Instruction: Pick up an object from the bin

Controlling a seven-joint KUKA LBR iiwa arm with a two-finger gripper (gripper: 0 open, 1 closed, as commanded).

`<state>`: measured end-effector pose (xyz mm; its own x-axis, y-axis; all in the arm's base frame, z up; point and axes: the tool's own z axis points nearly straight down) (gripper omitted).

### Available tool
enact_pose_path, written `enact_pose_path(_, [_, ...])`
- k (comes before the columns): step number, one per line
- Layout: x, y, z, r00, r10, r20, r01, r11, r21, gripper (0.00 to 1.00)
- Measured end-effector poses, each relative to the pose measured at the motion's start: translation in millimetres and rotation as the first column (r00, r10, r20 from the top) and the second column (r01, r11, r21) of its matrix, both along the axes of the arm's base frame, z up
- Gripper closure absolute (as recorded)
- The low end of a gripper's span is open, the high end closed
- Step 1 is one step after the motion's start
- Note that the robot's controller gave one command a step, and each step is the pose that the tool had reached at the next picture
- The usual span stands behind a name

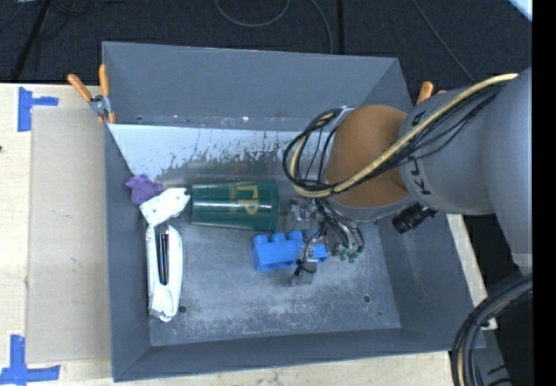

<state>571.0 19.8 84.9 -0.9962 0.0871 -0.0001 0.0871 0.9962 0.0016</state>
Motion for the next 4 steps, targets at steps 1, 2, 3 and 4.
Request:
enact_pose_path(1, [3.7,2.7,-24.4,0.999,-0.038,-0.004,0.038,0.999,-0.001,1.0])
enact_pose_path(2, [3.6,3.1,-22.5,0.999,-0.041,-0.003,0.041,0.999,-0.001,1.0])
enact_pose_path(3, [2.0,3.3,-17.9,0.999,-0.042,-0.006,0.042,0.999,-0.001,1.0])
enact_pose_path(4, [1.9,3.3,-3.5,0.999,-0.042,-0.006,0.042,0.999,0.0,1.0])
